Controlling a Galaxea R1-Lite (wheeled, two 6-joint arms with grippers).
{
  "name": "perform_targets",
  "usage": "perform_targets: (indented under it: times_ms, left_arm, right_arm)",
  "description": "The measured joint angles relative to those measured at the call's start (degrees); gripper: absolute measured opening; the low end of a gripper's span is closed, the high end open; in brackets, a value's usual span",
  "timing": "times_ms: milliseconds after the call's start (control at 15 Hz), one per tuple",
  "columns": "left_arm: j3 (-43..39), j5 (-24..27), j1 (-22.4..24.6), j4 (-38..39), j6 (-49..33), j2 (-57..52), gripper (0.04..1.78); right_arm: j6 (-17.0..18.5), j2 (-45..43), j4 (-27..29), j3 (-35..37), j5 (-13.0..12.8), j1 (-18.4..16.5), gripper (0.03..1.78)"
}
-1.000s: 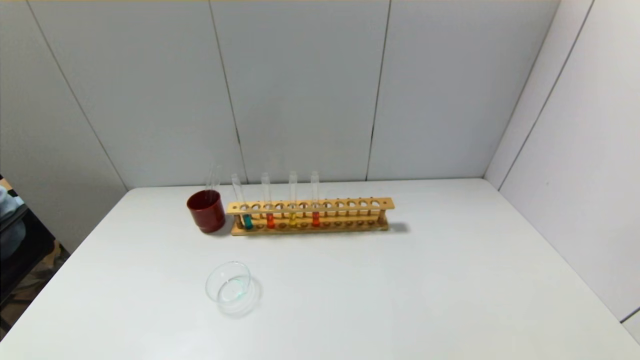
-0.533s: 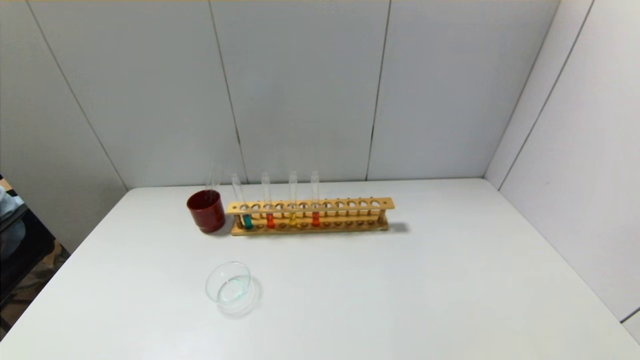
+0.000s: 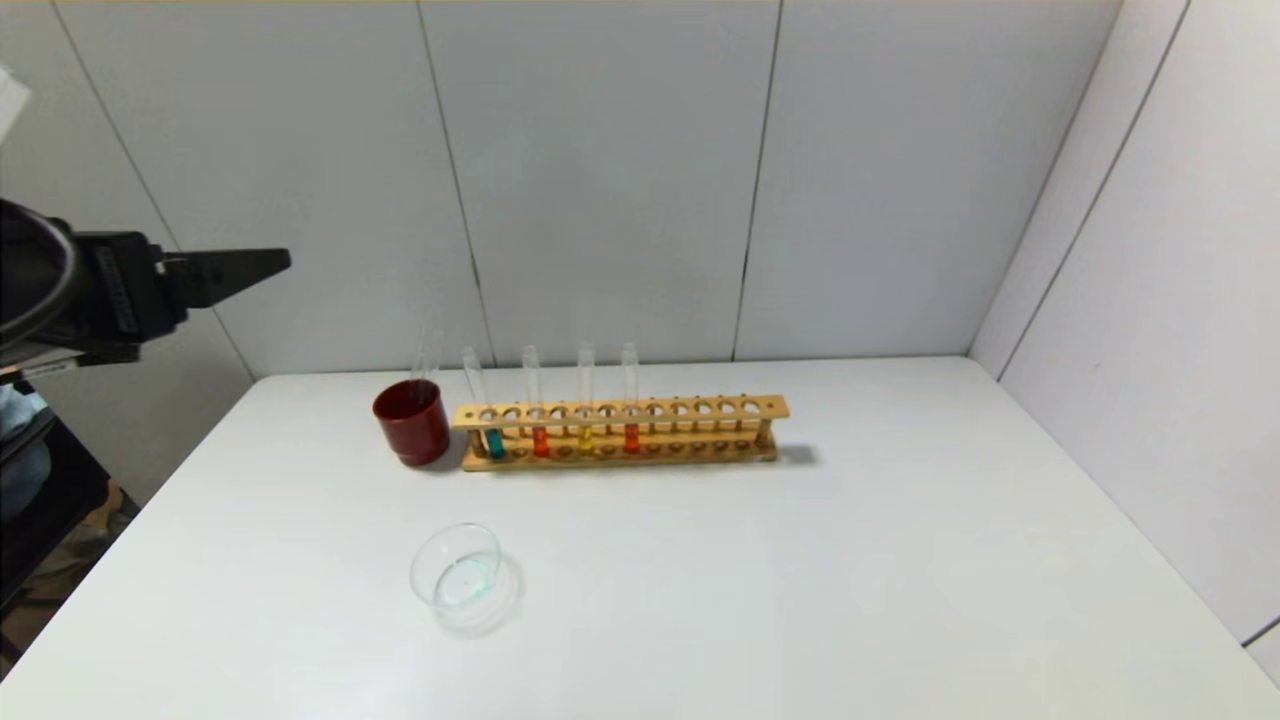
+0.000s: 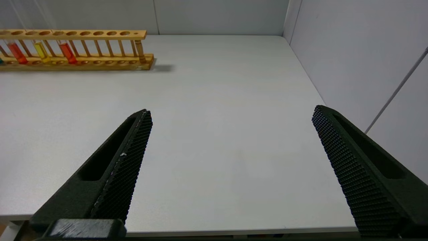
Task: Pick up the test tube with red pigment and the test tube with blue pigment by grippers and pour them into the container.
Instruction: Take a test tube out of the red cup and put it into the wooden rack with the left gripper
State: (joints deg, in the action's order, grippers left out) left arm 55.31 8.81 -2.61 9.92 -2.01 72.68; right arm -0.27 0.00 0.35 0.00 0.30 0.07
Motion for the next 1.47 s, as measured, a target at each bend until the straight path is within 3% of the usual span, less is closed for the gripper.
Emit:
perform_targets:
  times_ms: [400,1467]
  left_arm:
    - [0.3,-0.2,-4.7,10.3,-1.4,15.5,1.75]
    - [0.3,-2.6,-8.1,25.9,-4.3,39.2,1.75]
  right_arm:
    - [0.0,0.0,0.0,0.0,0.0,0.0,1.75]
    - [0.0,0.0,0.0,0.0,0.0,0.0,1.75]
